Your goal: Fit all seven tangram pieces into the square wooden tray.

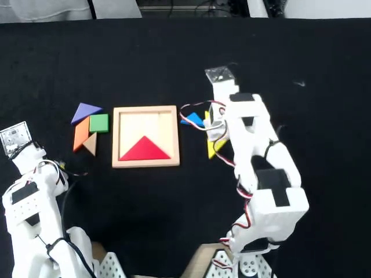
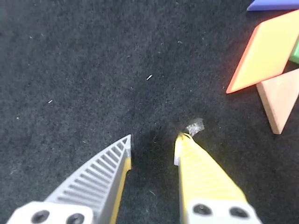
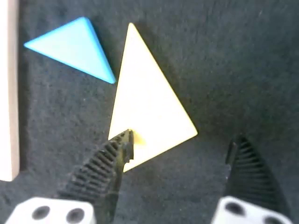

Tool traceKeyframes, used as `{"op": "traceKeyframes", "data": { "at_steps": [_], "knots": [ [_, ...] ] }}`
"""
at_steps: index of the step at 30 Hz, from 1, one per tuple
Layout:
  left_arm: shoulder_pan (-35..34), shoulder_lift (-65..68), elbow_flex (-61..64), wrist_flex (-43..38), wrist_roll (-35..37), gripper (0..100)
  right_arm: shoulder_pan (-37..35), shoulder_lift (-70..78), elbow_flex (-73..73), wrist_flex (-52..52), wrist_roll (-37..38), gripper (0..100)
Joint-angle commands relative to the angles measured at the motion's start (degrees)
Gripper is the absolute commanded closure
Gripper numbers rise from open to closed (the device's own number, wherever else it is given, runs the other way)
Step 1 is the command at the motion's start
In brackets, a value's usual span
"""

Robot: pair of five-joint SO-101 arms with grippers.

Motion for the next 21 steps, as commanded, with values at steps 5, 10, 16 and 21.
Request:
{"op": "traceKeyframes", "data": {
  "at_steps": [5,10,16,21],
  "knots": [
    [0.6,-0.4,-0.4,-0.7,-0.1,84,-2.5,3.2,-4.7,-1.5,-0.3,67.6],
    [0.6,-0.4,-0.4,-0.7,-0.1,84,-5.4,4.4,-5.1,-1.5,0.0,67.7],
    [0.6,-0.4,-0.4,-0.7,-0.1,84,-5.5,4.6,-5.1,-1.8,0.0,67.7],
    [0.6,-0.4,-0.4,-0.7,-0.1,84,-5.3,4.6,-5.1,-1.8,0.0,77.3]
  ]
}}
